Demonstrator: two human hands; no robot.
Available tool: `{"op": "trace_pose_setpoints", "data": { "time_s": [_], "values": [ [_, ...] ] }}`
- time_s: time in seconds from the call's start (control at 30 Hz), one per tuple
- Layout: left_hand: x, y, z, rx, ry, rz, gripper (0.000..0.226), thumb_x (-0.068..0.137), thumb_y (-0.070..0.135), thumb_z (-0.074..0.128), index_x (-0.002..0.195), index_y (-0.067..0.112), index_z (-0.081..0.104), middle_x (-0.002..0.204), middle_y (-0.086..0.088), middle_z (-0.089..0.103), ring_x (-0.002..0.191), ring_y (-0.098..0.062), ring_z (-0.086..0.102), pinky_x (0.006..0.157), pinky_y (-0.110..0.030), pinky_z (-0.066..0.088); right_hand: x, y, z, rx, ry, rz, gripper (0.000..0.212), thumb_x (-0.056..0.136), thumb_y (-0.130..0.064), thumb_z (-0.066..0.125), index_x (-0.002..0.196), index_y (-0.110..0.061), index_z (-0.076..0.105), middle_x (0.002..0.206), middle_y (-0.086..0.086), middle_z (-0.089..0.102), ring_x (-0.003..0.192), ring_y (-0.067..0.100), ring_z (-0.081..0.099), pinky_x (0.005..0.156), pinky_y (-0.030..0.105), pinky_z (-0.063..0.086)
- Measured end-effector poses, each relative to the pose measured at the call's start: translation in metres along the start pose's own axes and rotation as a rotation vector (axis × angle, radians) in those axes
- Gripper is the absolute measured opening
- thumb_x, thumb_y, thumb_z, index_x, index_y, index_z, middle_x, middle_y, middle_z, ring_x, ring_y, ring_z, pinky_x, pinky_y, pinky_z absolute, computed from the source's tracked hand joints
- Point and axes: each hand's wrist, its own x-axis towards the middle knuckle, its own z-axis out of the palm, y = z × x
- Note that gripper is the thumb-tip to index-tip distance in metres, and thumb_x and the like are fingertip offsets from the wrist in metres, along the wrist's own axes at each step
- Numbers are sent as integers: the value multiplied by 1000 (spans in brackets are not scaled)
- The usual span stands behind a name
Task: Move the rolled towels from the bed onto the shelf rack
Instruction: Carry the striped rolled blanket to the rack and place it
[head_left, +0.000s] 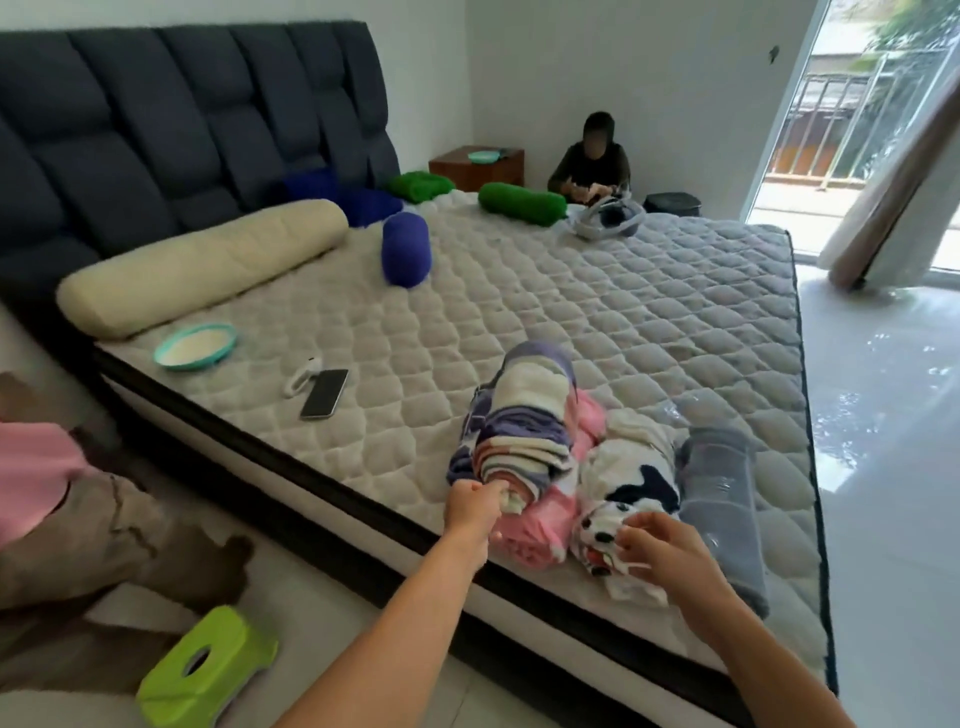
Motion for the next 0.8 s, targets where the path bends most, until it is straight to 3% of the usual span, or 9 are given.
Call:
{"op": "trace_pose_setpoints", "data": {
  "time_s": [0.03,0.1,0.17,0.37,0.5,0.6,0.7,0.8],
  "values": [
    [12,5,1,-40,-18,-58,12,89,21,61,87,11,54,87,-8,52,84,-26,50,72,-39,43,18,-3,1,-9,8,10,9,90,0,56,83,-6,58,72,11,61,61,18,57,54,22,48],
    [32,13,2,-105,-42,-200,37,89,25,64,121,11,51,116,-11,54,107,-30,53,81,-47,46,51,-4,1,-25,18,50,6,89,-3,57,85,-6,59,80,15,62,64,21,58,59,28,47],
    [45,22,-3,-133,-75,-295,60,88,30,66,139,16,39,140,-14,45,127,-34,47,90,-55,46,77,-8,5,-33,30,73,2,89,-6,59,89,-7,60,84,15,64,70,23,60,63,32,48],
    [79,37,-10,-126,-103,-456,76,78,44,73,142,19,39,148,-14,41,131,-38,43,92,-64,42,148,-31,34,-68,35,91,1,88,-11,60,89,-10,60,85,12,61,76,22,57,64,32,48],
    [89,50,-8,-96,-45,-525,78,81,49,68,145,18,34,154,-14,32,137,-39,37,99,-65,37,215,-62,52,-193,-15,9,24,84,-15,65,104,-4,60,95,14,62,83,24,58,76,41,50],
    [96,61,-4,-118,27,-526,69,84,48,66,139,13,43,139,-16,49,124,-36,50,94,-62,41,262,-93,68,-324,25,-102,38,84,-26,65,117,-9,58,109,7,60,101,27,59,91,43,48],
    [107,64,12,-144,84,-524,63,82,49,67,129,9,53,91,-11,58,80,-28,58,71,-53,48,305,-114,77,-421,-24,-199,42,87,-22,62,125,-8,52,129,16,52,114,33,53,91,37,44],
    [118,63,31,-196,150,-491,64,81,45,70,131,7,54,90,-11,62,72,-25,56,57,-38,48,343,-125,77,-558,-93,-247,52,87,-26,63,132,-5,47,136,20,45,120,35,50,92,35,41]
  ]
}}
